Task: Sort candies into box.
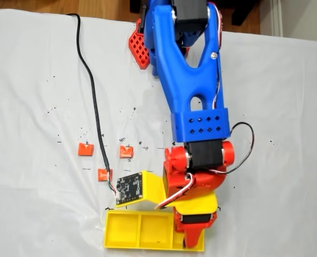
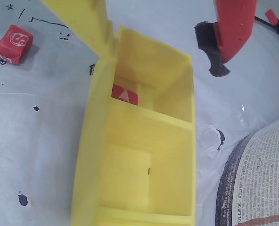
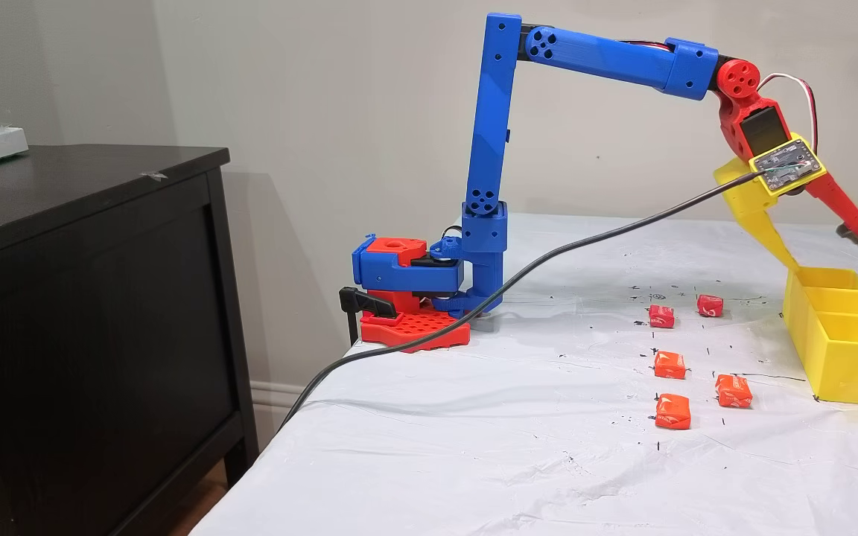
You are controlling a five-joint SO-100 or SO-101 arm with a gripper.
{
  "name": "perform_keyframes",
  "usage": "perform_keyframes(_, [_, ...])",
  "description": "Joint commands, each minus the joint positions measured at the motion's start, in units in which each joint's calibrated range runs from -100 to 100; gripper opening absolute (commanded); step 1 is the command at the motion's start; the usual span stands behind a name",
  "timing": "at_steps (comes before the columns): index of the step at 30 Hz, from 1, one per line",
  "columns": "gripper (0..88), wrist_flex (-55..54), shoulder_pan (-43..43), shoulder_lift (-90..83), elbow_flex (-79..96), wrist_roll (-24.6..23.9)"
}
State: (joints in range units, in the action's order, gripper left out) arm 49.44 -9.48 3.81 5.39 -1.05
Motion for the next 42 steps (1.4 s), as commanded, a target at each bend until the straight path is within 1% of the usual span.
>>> perform_keyframes(1, [0.8, 5.53, 0.6, -5.76, -8.62, -0.2])
perform_keyframes(4, [0.2, 13.55, 0.69, -5.67, -13.17, -0.05])
perform_keyframes(9, [0.2, 20.43, 0.33, -7.79, -13.81, 1.17])
perform_keyframes(10, [0.2, 23.13, -0.3, -8.3, -13.17, 1.86])
perform_keyframes(12, [0.2, 24.28, -1.21, -9.49, -10.17, 2.44])
perform_keyframes(14, [1.0, 23.38, -2.48, -11.78, -5.07, 2.98])
perform_keyframes(16, [7.3, 23.54, -3.65, -13.31, -1.25, 3.66])
perform_keyframes(18, [8.0, 23.38, -4.56, -14.07, 1.57, 3.86])
perform_keyframes(24, [22.8, 20.02, -6.1, -10.17, 5.49, 2.88])
perform_keyframes(26, [25.7, 19.36, -6.28, -8.05, 5.13, 2.44])
perform_keyframes(33, [25.7, 17.56, -6.91, -4.15, 4.49, 2.3])
perform_keyframes(37, [27.9, 15.35, -7.19, -2.45, 5.13, 2.25])
perform_keyframes(42, [28.4, 13.72, -7.46, -0.41, 5.22, 2.1])
